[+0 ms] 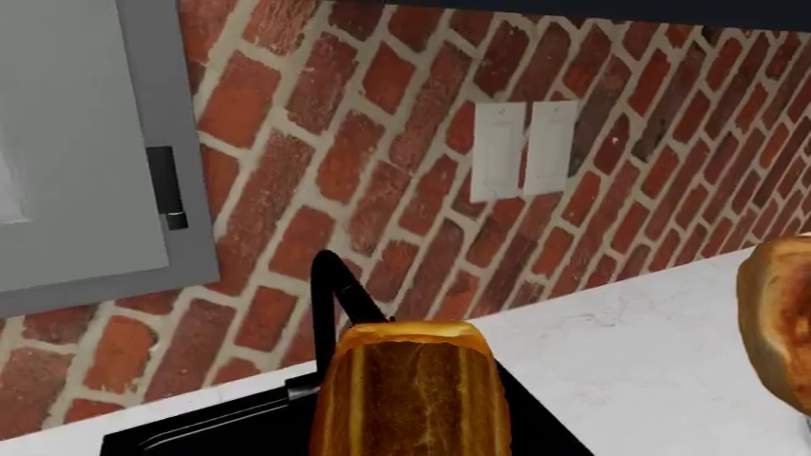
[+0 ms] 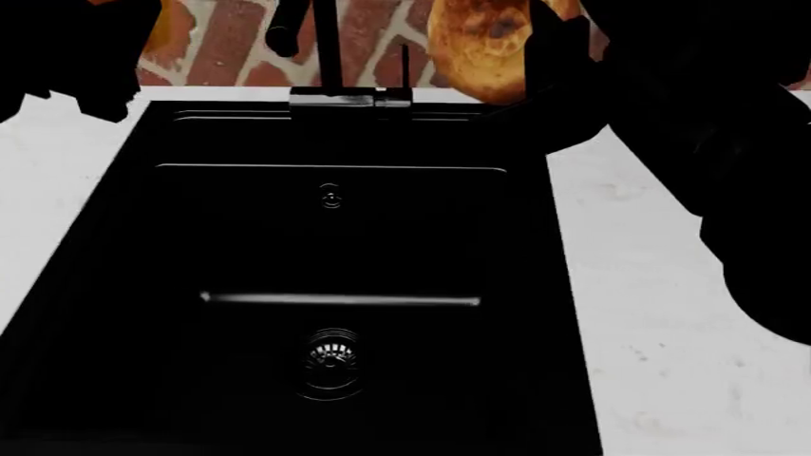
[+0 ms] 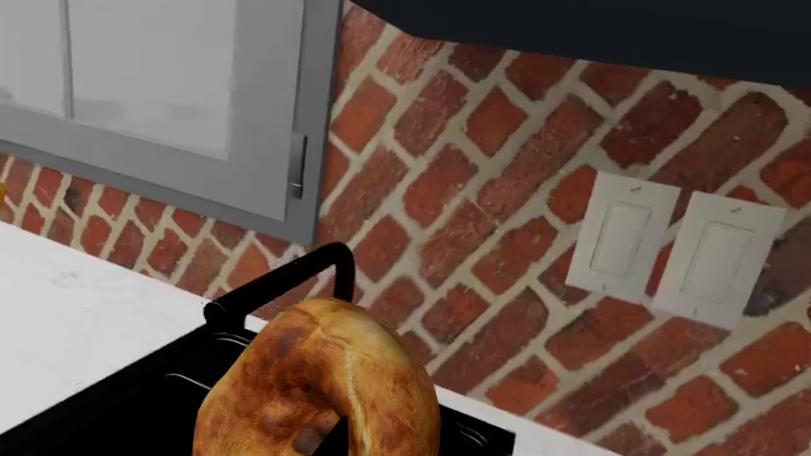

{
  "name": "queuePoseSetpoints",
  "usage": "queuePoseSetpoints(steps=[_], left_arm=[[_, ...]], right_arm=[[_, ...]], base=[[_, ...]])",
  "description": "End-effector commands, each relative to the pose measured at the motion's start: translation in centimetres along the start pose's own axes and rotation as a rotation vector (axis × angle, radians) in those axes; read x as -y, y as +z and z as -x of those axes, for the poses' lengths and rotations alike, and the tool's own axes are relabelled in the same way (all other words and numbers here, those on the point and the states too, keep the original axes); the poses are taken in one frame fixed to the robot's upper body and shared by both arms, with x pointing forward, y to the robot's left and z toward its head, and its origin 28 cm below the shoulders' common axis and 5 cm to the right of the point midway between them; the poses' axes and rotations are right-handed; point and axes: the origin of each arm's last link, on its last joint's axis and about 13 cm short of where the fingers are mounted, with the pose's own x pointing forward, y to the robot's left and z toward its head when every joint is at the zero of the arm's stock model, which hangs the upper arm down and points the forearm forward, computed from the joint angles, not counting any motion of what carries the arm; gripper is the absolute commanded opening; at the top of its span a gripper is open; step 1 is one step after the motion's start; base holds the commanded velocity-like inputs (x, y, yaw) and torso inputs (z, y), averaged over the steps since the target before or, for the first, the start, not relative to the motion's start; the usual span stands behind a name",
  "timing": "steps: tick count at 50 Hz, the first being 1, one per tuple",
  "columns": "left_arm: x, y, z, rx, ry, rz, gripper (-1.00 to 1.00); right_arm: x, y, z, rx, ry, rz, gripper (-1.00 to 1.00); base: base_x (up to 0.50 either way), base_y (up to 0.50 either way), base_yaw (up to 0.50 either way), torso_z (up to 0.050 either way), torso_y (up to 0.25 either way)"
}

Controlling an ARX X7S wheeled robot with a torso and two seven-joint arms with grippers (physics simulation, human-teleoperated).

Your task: Place all breads on the cutting board.

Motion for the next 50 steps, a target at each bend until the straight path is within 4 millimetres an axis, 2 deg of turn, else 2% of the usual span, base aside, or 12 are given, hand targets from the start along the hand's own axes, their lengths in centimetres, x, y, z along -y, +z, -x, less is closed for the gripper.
queuePoseSetpoints(steps=[1, 17, 36, 50], left_arm=[[-0.02, 0.79, 0.14, 0.031, 0.011, 0.005, -1.0], [0.03, 0.75, 0.11, 0.022, 0.029, -0.029, -1.0], [-0.03, 0.79, 0.11, 0.019, 0.032, -0.023, -1.0], [-0.19, 0.56, 0.11, 0.021, 0.04, -0.01, -1.0]], right_arm=[[0.13, 0.05, -0.05, 0.004, -0.007, 0.017, -1.0], [0.08, -0.42, -0.22, 0.003, -0.009, 0.007, -1.0], [0.04, -0.06, -0.44, 0.011, -0.014, 0.005, -1.0], [0.03, -0.89, -0.51, 0.009, -0.028, -0.007, -1.0]], base=[[0.0, 0.5, 0.0, 0.0, 0.0], [0.0, 0.5, 0.0, 0.001, 0.001], [0.0, 0.5, 0.0, 0.0, 0.001], [0.0, 0.5, 0.0, 0.001, 0.001]])
